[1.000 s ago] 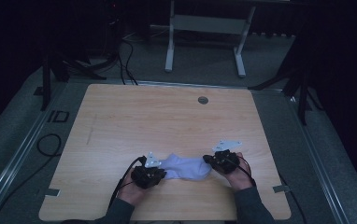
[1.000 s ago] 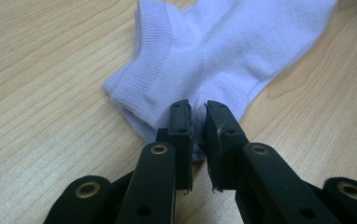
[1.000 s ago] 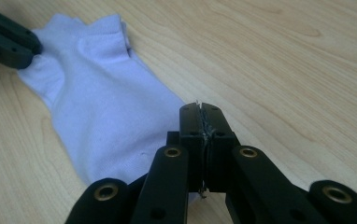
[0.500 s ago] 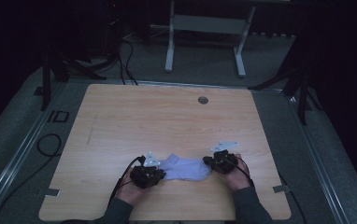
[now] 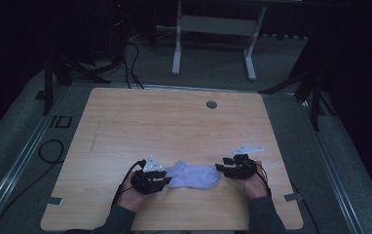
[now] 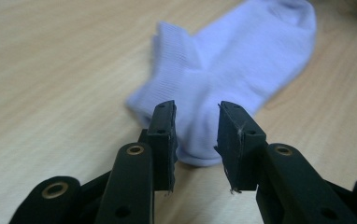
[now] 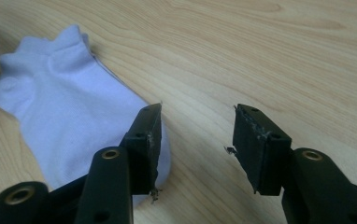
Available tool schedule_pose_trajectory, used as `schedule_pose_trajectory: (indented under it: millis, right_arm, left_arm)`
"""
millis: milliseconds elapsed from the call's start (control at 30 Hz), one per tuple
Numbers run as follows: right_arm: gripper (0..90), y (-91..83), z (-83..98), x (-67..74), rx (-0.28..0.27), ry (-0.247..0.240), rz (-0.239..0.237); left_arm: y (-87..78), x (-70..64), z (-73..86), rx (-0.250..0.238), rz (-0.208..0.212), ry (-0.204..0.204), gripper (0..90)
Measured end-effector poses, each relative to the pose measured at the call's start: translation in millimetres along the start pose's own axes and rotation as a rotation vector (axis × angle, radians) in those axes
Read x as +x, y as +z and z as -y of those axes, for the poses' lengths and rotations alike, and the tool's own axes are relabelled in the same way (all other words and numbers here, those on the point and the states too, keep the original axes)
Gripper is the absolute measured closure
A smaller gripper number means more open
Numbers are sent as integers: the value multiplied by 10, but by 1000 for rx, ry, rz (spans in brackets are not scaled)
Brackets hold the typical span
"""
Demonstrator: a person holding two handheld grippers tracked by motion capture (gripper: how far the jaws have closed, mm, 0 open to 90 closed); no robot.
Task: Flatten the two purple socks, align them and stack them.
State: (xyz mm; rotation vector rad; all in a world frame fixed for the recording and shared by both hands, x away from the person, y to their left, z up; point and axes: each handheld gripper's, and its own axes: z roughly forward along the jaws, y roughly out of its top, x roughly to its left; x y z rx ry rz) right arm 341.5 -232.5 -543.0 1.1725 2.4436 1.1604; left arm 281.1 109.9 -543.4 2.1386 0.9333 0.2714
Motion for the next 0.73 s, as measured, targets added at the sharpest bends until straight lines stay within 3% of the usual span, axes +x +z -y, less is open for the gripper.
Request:
schedule_pose_trajectory:
  millis: [33,67,100,200,400,733]
  right_arm:
    - [513,0,0,0,0,0,0]
    - [510,-14,7,-32,-12,22,-28]
    - [510,-14,7,-32,-12,22,-28]
    - [497,-56,17,-86,-21,40,-20]
    - [485,-78,60,-156,-15,67,-2]
    - [478,-107,96,-220,-7,69,36]
  left_arm:
    - [0,0,0,0,0,0,663]
    - [-20,50,-3,-8,-27,-12,663]
    - [-20,50,-3,-8,-27,-12,663]
    - [-51,155,3,-12,-86,-45,660]
    - [-45,269,23,-5,-142,-92,646]
    - [4,364,38,2,-215,-115,631]
